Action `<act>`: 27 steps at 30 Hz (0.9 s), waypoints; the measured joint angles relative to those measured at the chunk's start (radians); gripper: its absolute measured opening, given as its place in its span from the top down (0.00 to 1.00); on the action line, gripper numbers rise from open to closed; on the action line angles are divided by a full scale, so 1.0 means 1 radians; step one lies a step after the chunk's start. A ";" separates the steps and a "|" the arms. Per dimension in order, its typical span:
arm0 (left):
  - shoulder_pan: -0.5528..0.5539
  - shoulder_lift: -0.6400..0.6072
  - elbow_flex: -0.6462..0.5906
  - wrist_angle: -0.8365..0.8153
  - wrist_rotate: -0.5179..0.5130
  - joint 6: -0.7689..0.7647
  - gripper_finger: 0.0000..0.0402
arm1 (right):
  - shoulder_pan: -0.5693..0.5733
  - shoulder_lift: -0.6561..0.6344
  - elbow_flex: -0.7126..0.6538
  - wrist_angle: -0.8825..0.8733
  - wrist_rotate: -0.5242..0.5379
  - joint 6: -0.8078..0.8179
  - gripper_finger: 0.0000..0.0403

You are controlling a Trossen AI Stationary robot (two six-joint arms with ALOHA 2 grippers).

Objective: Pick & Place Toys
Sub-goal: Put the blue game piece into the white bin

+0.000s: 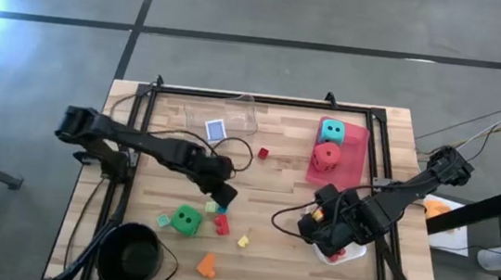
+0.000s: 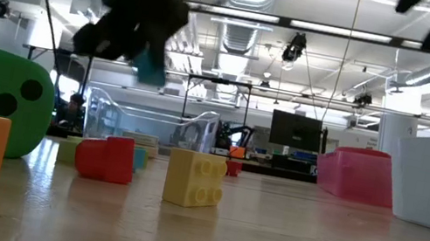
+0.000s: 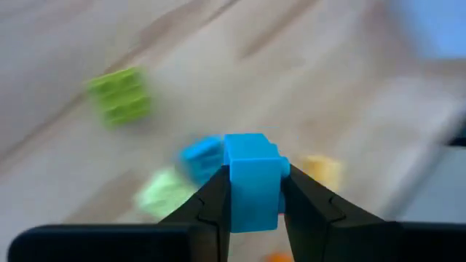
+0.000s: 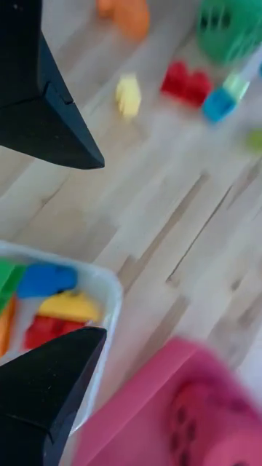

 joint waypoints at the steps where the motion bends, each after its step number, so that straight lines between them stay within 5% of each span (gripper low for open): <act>1: 0.000 -0.030 0.000 0.038 0.010 -0.010 0.77 | 0.000 0.000 0.000 0.033 0.021 -0.032 0.09; 12: 0.000 -0.213 0.000 0.546 0.127 -0.120 0.77 | 0.000 0.004 0.067 0.584 0.317 -0.832 0.09; 17: -0.001 -0.215 0.000 0.733 0.161 -0.175 0.77 | -0.001 0.004 0.141 0.649 0.456 -1.082 0.09; 27: 0.017 -0.207 0.001 0.952 0.158 -0.248 0.77 | -0.008 0.004 0.216 0.798 0.518 -1.449 0.09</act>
